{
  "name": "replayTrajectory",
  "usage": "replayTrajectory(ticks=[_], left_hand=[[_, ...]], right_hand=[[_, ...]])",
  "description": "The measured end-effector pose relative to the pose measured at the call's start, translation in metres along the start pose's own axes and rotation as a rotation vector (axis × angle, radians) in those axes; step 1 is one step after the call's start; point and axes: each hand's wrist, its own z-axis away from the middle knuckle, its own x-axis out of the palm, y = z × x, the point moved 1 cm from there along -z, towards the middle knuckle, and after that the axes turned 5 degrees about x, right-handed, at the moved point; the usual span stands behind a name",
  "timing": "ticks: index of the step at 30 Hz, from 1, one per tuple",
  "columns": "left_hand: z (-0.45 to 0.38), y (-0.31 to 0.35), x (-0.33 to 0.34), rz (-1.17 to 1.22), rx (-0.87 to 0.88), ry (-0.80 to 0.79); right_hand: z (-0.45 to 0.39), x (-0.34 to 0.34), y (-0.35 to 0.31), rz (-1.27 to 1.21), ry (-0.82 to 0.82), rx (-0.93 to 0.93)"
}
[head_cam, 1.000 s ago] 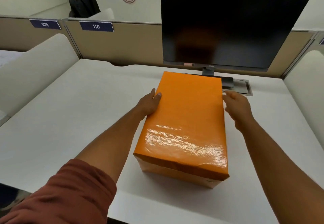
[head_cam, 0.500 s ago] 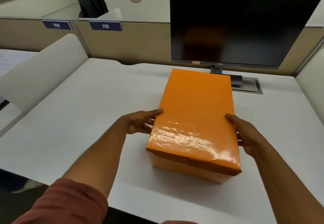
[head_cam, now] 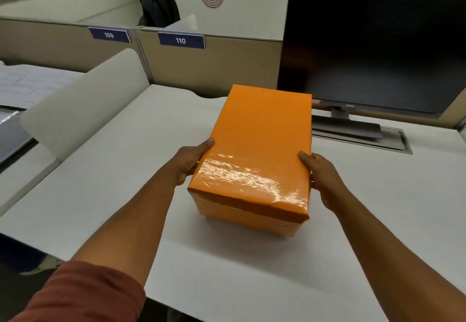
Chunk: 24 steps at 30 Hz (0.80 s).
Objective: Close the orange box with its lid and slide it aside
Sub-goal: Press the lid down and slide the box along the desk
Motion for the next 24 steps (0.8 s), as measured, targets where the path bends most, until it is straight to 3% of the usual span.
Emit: replayTrajectory(ticks=[7,15,24], left_hand=[[-0.04,0.003,-0.12,-0.074,-0.031,-0.031],[-0.094,0.018,-0.254,-0.117,0.005,0.052],[-0.154,0.035,-0.353,-0.316,0.097,0.138]], right_hand=[[-0.036,0.124,-0.026,0.039,-0.029,-0.055],[-0.07,0.266,-0.063,0.052,-0.08,-0.077],[-0.11,0.384,-0.088,0.038,-0.112,-0.068]])
